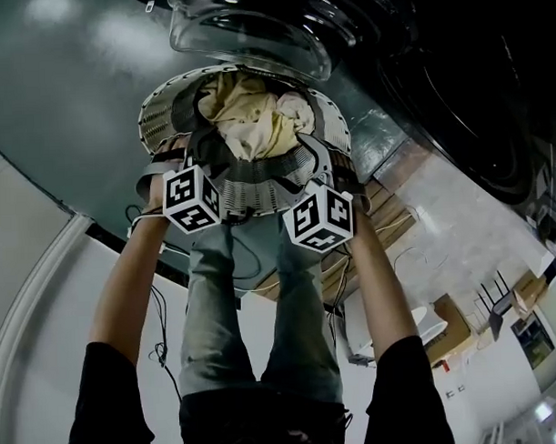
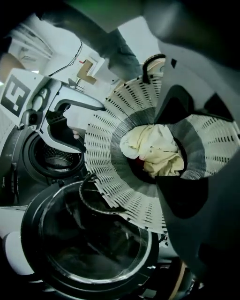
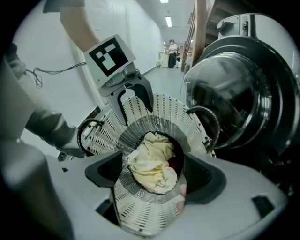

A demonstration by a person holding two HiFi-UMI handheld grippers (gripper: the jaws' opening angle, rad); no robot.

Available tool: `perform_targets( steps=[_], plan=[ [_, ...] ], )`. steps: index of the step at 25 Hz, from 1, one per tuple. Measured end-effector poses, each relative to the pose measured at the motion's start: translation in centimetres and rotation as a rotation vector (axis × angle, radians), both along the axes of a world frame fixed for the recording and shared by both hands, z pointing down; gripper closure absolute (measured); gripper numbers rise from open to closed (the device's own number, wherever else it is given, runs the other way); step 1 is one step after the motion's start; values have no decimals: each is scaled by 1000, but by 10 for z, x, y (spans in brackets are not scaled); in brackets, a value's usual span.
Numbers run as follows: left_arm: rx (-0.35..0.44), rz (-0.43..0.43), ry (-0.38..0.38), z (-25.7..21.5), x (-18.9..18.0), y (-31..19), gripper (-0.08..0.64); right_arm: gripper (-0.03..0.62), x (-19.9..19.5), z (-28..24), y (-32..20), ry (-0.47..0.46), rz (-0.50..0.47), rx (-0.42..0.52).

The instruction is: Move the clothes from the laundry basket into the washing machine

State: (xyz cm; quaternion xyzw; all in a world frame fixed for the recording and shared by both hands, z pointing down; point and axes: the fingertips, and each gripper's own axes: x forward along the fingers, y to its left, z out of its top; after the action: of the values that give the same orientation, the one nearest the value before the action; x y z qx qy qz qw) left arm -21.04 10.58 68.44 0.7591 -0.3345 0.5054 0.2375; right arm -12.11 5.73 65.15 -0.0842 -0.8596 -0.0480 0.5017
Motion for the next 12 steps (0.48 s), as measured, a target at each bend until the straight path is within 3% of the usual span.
perform_targets(
  steps=[3,12],
  plan=[
    [-15,28,-10,32,5,-3,216,183,2,28,6,20,-33,11],
    [-101,258,-144,125,-13,-2,192,167,-2,113,-1,140,-167,39]
  ],
)
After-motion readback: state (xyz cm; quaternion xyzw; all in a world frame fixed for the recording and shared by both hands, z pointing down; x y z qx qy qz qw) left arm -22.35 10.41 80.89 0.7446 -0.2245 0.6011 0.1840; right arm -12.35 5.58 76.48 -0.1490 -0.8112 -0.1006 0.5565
